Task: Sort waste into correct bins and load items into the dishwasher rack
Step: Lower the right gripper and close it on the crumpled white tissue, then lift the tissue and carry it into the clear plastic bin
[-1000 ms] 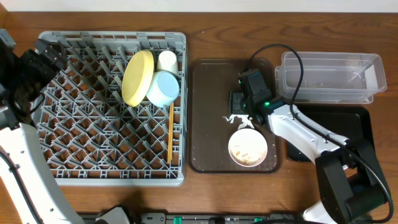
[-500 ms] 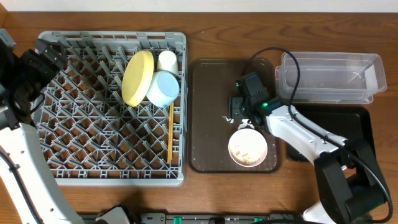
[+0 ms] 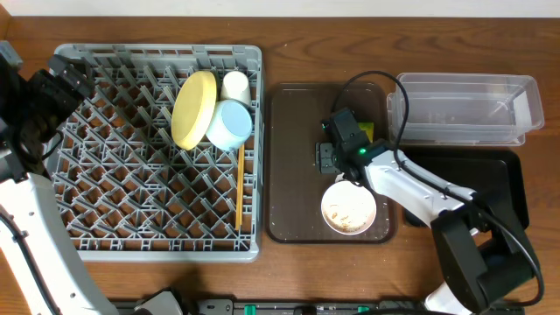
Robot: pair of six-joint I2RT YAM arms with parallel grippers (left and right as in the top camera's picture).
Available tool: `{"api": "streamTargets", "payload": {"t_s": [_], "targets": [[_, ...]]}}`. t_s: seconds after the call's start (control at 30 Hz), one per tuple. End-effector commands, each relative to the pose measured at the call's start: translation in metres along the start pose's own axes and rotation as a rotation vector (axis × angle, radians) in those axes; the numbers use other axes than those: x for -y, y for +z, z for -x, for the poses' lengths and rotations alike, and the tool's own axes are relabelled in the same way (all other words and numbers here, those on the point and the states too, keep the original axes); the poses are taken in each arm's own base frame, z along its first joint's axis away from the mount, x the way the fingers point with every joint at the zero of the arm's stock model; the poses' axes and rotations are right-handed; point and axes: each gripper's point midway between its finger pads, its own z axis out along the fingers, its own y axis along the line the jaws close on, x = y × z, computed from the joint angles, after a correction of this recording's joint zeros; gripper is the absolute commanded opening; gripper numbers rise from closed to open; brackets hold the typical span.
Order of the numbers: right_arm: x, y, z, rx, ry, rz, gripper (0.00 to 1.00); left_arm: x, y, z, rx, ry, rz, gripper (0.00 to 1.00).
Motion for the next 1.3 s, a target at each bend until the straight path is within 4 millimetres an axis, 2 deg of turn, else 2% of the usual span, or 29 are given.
{"api": "streamTargets", "payload": {"t_s": [0.0,0.1,0.17,0.27,0.47,0.57,0.6,0.67,0.7,0.73,0.83,0.93,1.03,1.13,1.27], "targets": [[0.0,0.003,0.001,0.005,-0.021,-0.018,0.72,0.003,-0.002,0.004,0.009,0.005,-0.01,0.93],[0.0,0.005,0.0,0.0,-0.021,-0.02,0.73,0.003,-0.002,0.004,0.009,0.005,-0.01,0.93],[0.001,0.007,-0.003,-0.009,-0.021,-0.023,0.78,0.003,-0.002,0.004,0.009,0.005,-0.01,0.93],[0.003,0.015,-0.01,-0.034,0.005,-0.034,0.78,0.003,-0.002,0.004,0.009,0.005,-0.01,0.93],[-0.002,0.028,-0.025,-0.098,0.005,-0.006,0.65,0.003,-0.002,0.004,0.009,0.005,-0.01,0.93],[-0.001,0.029,-0.027,-0.104,0.005,-0.008,0.5,0.003,-0.002,0.004,0.009,0.005,-0.01,0.93],[-0.001,0.029,-0.026,-0.103,0.005,-0.007,0.4,0.003,-0.002,0.004,0.009,0.005,-0.01,0.93],[-0.003,0.029,-0.027,-0.105,0.005,0.001,0.08,0.003,-0.002,0.004,0.009,0.005,-0.01,0.93],[-0.005,0.027,-0.026,-0.104,0.006,0.014,0.01,0.003,-0.002,0.004,0.009,0.005,-0.01,0.93],[-0.011,0.024,-0.023,-0.099,0.008,0.043,0.01,0.003,-0.002,0.004,0.009,0.005,-0.01,0.93],[-0.033,0.008,-0.002,-0.046,0.015,0.156,0.01,0.003,-0.002,0.004,0.009,0.005,-0.01,0.94],[-0.052,-0.027,0.037,0.081,0.016,0.246,0.01,0.003,-0.002,0.004,0.009,0.005,-0.01,0.93],[-0.059,-0.066,0.07,0.215,-0.022,0.286,0.01,0.003,-0.002,0.004,0.009,0.005,-0.01,0.93],[-0.041,-0.096,0.097,0.348,-0.018,0.217,0.01,0.003,-0.002,0.004,0.009,0.005,-0.01,0.94],[0.007,-0.115,0.111,0.439,0.045,-0.004,0.01,0.003,-0.002,0.004,0.009,0.005,-0.01,0.93]]}}
